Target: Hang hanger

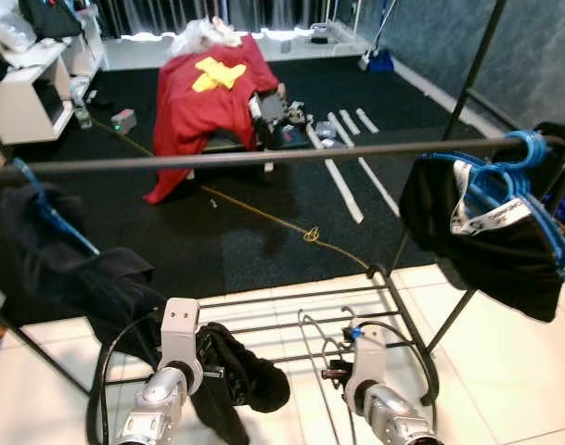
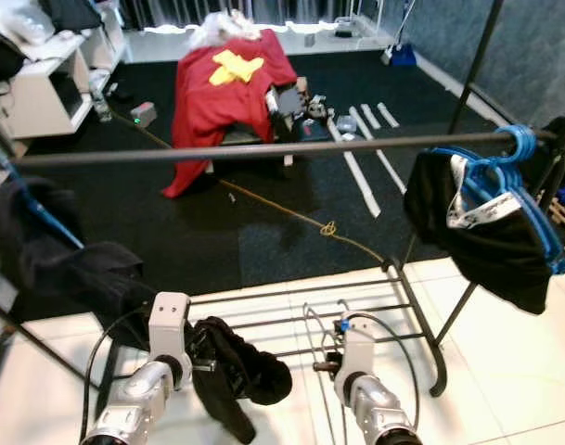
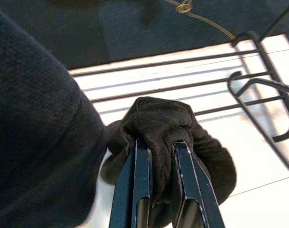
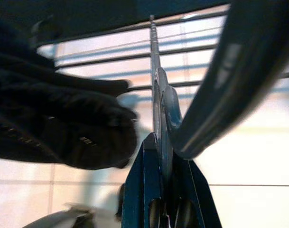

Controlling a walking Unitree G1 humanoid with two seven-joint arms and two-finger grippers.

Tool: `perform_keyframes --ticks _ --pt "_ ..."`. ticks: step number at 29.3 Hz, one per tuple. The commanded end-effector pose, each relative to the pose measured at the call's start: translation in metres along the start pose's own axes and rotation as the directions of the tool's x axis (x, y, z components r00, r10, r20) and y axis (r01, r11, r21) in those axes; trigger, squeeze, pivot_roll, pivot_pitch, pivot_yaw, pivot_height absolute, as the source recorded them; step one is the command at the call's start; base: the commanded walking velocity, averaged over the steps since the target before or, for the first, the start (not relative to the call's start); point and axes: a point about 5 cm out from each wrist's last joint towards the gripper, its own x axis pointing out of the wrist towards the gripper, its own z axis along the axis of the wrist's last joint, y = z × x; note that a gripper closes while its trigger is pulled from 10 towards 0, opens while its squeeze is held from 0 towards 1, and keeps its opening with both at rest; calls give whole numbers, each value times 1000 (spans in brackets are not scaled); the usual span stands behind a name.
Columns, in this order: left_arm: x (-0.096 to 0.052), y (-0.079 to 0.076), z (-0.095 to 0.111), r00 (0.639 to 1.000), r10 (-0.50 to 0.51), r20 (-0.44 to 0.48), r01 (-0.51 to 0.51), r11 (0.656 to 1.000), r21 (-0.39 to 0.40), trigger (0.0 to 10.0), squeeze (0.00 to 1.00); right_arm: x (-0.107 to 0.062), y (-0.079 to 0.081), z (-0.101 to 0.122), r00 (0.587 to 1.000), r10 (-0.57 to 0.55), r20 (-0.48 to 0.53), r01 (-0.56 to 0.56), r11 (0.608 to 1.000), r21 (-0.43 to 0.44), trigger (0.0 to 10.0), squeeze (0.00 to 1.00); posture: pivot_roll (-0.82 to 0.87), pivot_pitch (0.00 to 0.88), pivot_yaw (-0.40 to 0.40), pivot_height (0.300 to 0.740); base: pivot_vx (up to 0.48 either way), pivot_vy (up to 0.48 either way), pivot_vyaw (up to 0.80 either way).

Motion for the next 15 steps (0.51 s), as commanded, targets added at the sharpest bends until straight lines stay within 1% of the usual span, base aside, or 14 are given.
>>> perform_keyframes --ticks 1,6,11,15 --pt "-2 1 -1 1000 -1 3 1 1000 2 10000 0 -3 -6 -6 1000 -19 -16 19 1000 3 10000 0 33 63 34 740 -304 0 0" --pt "-2 2 -1 1000 0 2 0 1000 -2 10000 0 -3 -5 -6 1000 -27 -14 27 999 16 10000 0 32 58 30 740 -300 0 0" --pt "-4 3 -3 1000 7 -2 -7 1000 -4 10000 0 0 2 -5 1000 -16 -15 16 1000 19 10000 0 37 47 29 740 -300 0 0" --pt "-5 3 -4 1000 9 -3 -9 1000 -2 10000 0 0 4 -6 1000 -12 -16 12 1000 18 10000 0 36 45 29 740 -303 0 0"
